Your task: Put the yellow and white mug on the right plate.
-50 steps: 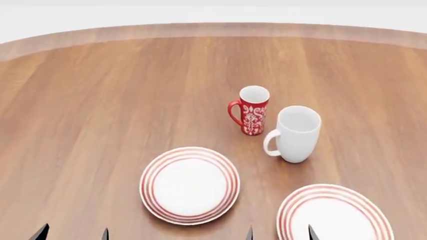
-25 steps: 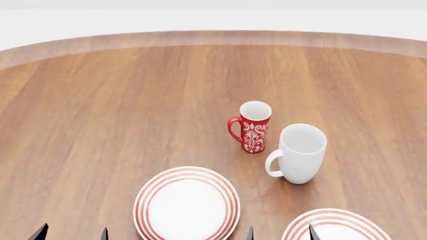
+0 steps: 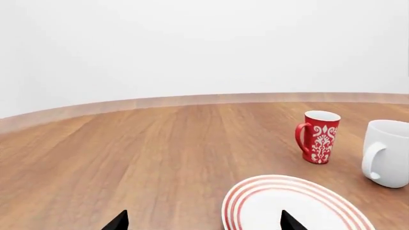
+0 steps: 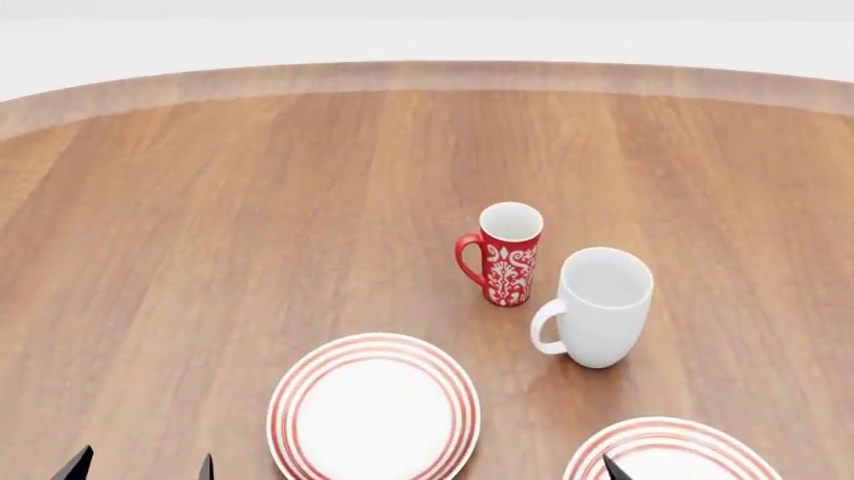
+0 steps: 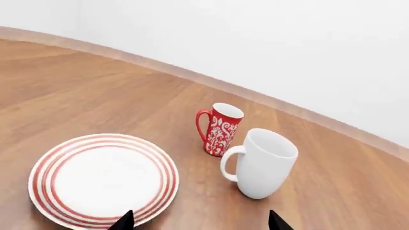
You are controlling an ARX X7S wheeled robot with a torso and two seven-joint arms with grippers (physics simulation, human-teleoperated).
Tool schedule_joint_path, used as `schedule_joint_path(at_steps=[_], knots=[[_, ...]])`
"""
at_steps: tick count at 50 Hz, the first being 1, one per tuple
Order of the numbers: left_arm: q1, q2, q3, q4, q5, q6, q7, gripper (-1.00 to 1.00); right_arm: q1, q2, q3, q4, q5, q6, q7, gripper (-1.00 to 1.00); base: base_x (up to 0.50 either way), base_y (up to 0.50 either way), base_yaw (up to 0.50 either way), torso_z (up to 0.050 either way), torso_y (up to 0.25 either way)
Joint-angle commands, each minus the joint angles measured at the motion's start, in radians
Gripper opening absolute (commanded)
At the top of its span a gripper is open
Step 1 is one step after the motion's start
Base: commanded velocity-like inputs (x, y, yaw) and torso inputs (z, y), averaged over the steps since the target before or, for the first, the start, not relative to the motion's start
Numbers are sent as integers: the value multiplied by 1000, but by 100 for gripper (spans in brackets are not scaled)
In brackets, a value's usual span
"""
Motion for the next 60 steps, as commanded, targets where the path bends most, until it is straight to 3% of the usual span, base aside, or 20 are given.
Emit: schedule_joint_path(at_steps=[1,29,60], knots=[[1,-6,5,3,-6,-1,-5,100,-62,136,-18,-126,50,70,-132,100,0,0,0,0,0],[-5,-17,18,-8,-15,7,-15,100,-250,292,-167,-228,64,-152,-374,100,0,0,0,0,0],[-7,-28,32,-10,-24,11,-28,100,-235,271,-205,-140,54,-179,-392,100,0,0,0,0,0]])
